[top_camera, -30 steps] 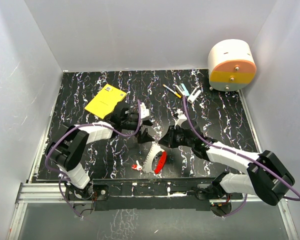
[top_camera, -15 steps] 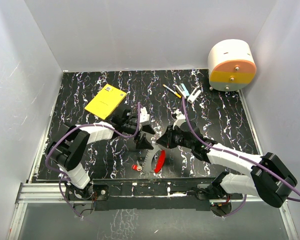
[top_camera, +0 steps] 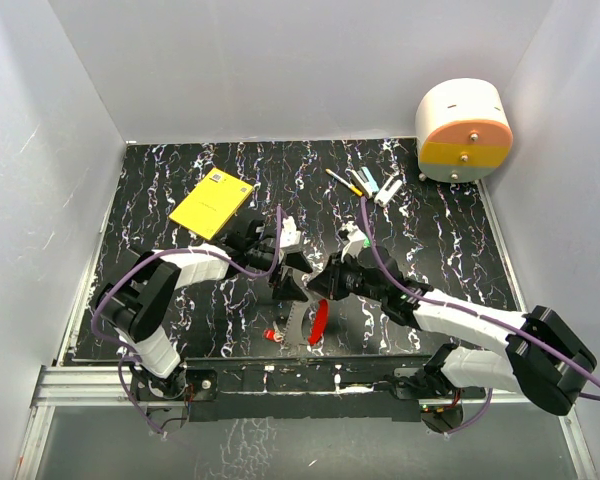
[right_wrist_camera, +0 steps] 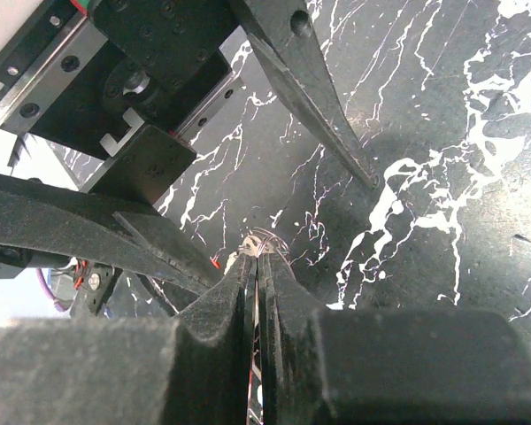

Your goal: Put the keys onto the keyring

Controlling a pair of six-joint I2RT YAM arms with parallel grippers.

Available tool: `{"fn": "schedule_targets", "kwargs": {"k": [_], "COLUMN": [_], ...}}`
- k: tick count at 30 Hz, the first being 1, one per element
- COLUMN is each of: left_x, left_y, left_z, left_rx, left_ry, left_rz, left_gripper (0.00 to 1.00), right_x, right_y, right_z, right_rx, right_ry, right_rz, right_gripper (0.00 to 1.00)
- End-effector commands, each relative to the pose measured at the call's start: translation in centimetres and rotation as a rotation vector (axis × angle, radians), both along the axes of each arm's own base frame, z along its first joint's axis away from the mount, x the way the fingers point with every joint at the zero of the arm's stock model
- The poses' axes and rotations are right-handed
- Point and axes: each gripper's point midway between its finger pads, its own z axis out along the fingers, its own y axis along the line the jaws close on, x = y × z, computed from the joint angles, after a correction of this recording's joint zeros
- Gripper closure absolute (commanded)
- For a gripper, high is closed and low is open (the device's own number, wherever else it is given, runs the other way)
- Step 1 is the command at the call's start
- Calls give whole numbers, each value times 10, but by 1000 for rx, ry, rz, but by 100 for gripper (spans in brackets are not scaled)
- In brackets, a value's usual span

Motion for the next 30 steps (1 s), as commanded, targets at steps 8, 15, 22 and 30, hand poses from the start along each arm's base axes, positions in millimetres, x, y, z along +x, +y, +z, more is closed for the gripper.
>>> {"fn": "schedule_targets", "kwargs": {"k": [8,15,22,30], "left_x": [-7,-7,-9,-12], "left_y": [-4,-4,-5,-5], "left_z": [9,8,10,15], "left_rx": [-45,-44,-51,-58], "left_ry": [8,12,19,26], "left_rz": [-50,-47,-60,-76], "left_gripper": [35,44,55,68], "right_x": [7,6,5,5], "right_y": [12,11,10,10], "right_z": [49,51,49,50], "right_rx": [103,108,109,116], "right_ry": [-153,-161,-161,-164], "right_rz": [-7,-14,-19,-24], "right_gripper": [92,92,92,92]}}
